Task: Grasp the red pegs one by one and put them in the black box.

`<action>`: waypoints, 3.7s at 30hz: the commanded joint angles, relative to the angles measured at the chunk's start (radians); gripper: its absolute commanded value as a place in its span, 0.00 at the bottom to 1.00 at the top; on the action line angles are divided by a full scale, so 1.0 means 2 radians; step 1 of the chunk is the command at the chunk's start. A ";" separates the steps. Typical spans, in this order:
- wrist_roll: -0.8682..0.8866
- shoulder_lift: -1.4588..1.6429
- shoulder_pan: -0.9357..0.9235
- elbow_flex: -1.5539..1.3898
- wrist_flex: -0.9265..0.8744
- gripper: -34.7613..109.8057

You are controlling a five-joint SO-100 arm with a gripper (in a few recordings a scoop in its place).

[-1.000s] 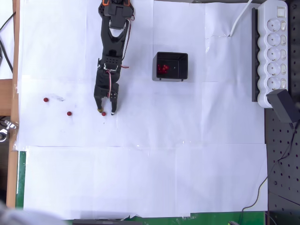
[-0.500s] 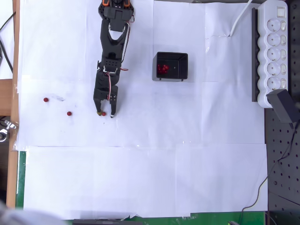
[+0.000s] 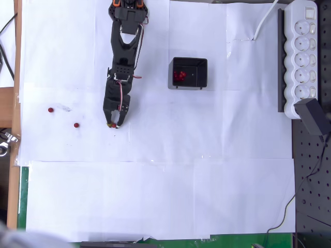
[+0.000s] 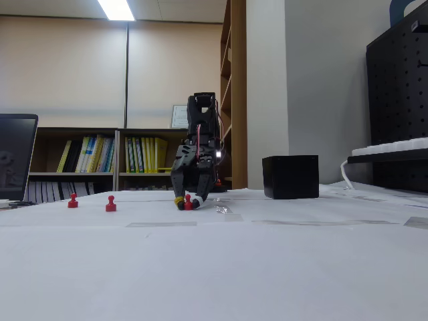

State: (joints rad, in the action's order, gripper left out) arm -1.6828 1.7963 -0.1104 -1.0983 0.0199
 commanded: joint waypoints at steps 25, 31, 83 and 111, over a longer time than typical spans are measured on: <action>-0.346 -0.223 0.448 -0.344 -0.789 0.24; -0.348 -0.187 0.455 -0.271 -0.677 0.24; 0.044 -0.202 -0.169 0.194 0.024 0.41; 0.055 0.069 -0.179 -0.011 0.170 0.41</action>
State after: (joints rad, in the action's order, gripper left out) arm -1.5739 1.9067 -0.4602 -1.0508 0.3267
